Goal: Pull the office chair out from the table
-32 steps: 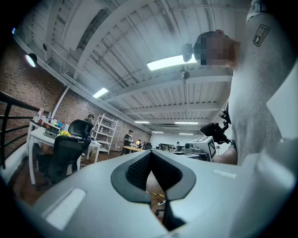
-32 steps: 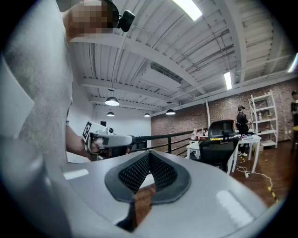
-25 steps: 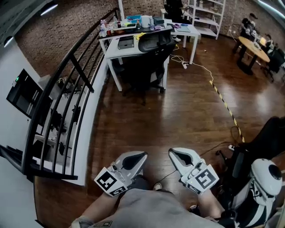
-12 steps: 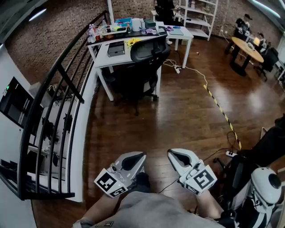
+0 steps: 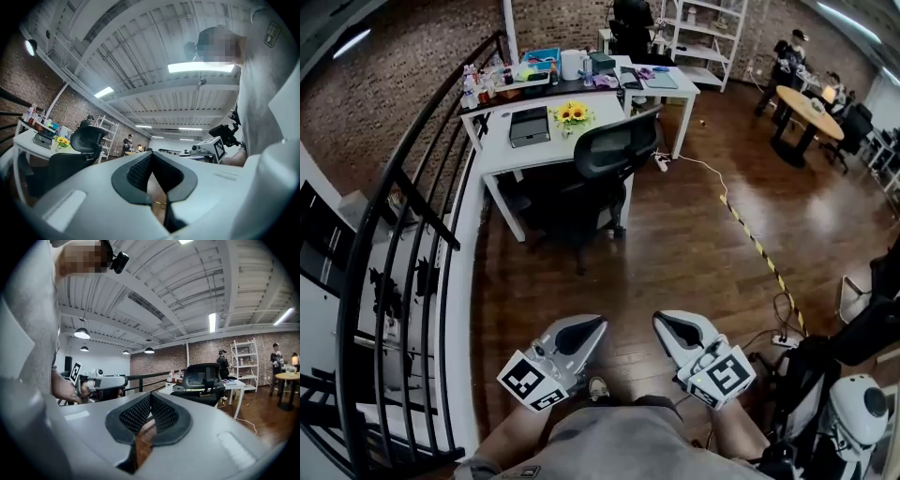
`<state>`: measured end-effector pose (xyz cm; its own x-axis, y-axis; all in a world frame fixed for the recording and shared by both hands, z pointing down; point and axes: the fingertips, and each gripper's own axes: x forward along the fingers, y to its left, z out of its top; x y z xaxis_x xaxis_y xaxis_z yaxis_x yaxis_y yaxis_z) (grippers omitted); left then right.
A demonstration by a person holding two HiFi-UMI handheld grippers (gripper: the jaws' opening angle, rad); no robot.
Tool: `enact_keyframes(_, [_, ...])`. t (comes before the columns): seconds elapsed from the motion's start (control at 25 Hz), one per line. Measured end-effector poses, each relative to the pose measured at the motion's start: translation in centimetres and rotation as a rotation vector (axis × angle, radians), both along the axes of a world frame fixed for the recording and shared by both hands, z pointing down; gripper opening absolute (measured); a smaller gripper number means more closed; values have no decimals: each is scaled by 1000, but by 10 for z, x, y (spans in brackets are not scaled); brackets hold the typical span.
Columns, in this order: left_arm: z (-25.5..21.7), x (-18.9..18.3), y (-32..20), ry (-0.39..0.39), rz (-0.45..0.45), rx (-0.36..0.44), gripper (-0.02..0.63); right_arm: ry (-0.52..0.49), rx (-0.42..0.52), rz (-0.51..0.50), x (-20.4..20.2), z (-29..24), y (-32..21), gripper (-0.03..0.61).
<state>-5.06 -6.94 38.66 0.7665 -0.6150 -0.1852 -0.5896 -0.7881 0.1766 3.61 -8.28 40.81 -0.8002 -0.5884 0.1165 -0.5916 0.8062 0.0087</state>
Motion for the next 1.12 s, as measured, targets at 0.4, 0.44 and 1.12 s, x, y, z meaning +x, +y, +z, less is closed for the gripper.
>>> enact_keyframes(0.4, [4, -34, -87, -25, 9, -35, 9, -6, -17, 14, -29, 1, -89, 0])
enact_keyframes(0.44, [5, -35, -95, -29, 7, -36, 9, -9, -17, 11, -30, 2, -98, 0])
enact_keyframes(1.12, [1, -13, -315, -94, -128, -52, 9, -45, -2, -67, 2, -3, -333, 0])
